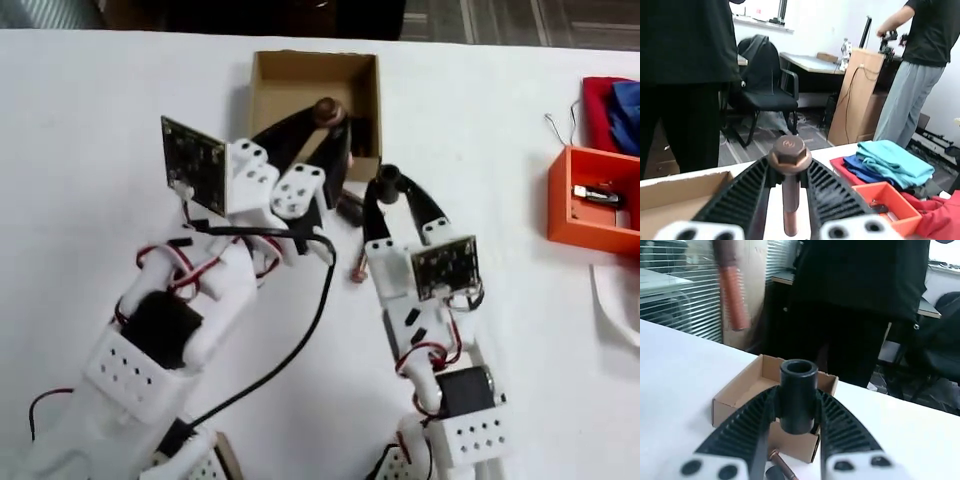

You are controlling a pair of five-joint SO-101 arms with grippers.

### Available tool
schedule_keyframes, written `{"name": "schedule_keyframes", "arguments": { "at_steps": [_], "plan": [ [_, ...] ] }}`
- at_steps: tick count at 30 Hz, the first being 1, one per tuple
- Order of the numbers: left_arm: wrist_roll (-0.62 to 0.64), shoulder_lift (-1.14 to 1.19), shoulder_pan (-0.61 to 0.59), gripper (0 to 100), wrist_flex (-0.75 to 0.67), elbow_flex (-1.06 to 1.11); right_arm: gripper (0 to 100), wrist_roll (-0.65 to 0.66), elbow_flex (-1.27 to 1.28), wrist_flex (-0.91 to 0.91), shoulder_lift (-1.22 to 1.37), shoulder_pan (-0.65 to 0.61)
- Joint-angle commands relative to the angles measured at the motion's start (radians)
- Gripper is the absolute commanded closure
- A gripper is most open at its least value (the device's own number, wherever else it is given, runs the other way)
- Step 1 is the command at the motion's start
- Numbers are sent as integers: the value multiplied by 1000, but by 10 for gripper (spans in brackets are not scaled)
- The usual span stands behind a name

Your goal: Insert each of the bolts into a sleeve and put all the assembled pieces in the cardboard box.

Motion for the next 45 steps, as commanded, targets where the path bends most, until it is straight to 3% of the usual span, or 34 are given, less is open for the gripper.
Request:
{"name": "schedule_keyframes", "arguments": {
  "at_steps": [1,8,18,25,42,45],
  "plan": [
    [8,3,9,973,14,-81,975,2,-11,-35,19,2],
    [2,52,25,973,-6,-85,975,3,-38,-25,19,-59],
    [0,97,61,973,-9,-87,975,3,-44,-24,19,-51],
    [0,100,63,973,-86,-76,975,3,-44,-24,19,-53],
    [2,169,61,973,-80,-77,975,0,-49,-31,19,-50],
    [2,170,63,973,-77,-74,975,-49,-51,-33,19,-48]
  ]
}}
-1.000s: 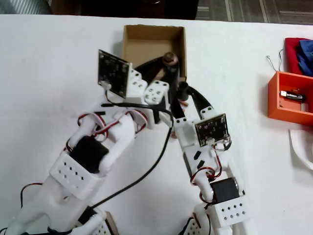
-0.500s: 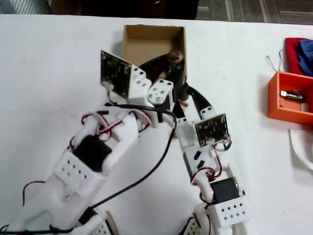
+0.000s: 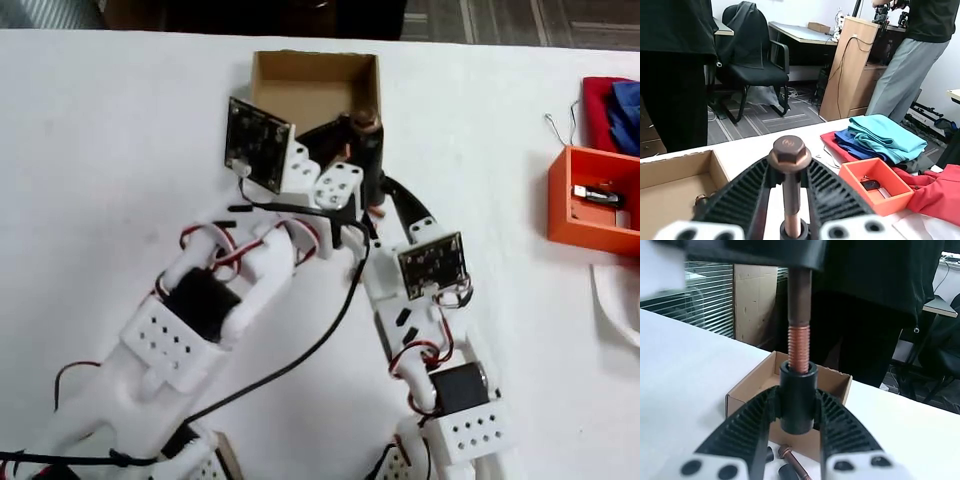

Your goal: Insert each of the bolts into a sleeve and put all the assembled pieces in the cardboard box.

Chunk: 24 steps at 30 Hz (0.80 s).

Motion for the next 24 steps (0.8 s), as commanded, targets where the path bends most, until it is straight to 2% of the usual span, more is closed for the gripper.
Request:
{"name": "schedule_keyframes", "arguments": {
  "at_steps": [1,4,13,19,24],
  "plan": [
    [-3,9,2,973,-20,-48,975,-55,-51,-22,2,1],
    [-3,31,-2,973,-20,-50,975,-100,-51,-24,2,16],
    [-3,64,3,973,-17,-50,975,-98,-51,-18,2,47],
    [-2,71,3,973,135,-59,975,-98,-51,-18,2,47],
    [-2,71,3,971,150,-59,975,-98,-51,-18,2,42]
  ]
}}
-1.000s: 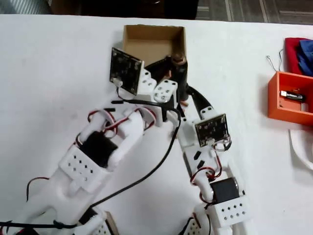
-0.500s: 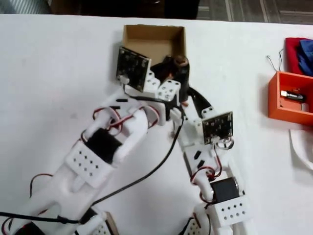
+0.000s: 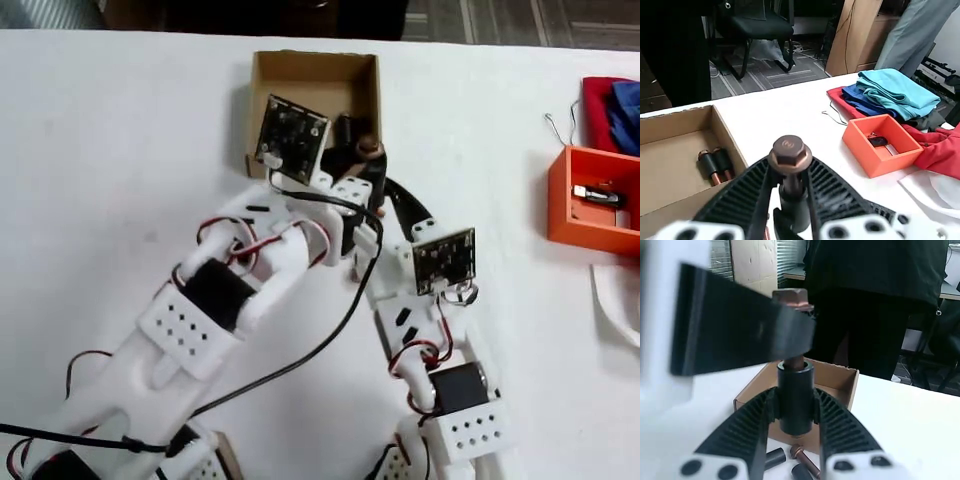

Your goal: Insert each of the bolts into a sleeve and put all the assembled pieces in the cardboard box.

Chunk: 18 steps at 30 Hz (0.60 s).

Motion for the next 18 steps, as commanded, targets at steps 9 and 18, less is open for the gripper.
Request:
{"name": "schedule_keyframes", "arguments": {
  "at_steps": [9,18],
  "plan": [
    [-107,-2,-2,968,8,-45,975,-6,-52,-18,1,22],
    [-114,-9,-3,762,57,-47,975,-6,-52,-18,1,22]
  ]
}}
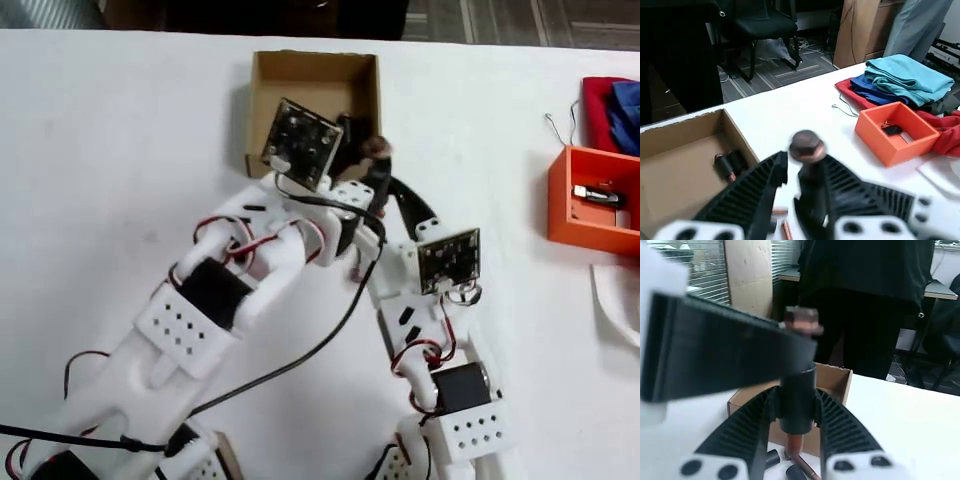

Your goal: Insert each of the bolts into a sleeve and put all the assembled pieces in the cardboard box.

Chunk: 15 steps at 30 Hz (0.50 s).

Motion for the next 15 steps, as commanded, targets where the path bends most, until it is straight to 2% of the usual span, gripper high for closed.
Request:
{"name": "schedule_keyframes", "arguments": {
  "at_steps": [1,6,11,15],
  "plan": [
    [-2,-9,5,766,31,-48,975,-6,-52,-19,1,15],
    [-6,-11,0,814,28,-65,975,-6,-52,-19,1,12],
    [0,-11,-2,819,31,-193,975,-6,-51,-18,1,16],
    [-5,-11,-72,824,83,-325,975,-9,-52,1,7,18]
  ]
}}
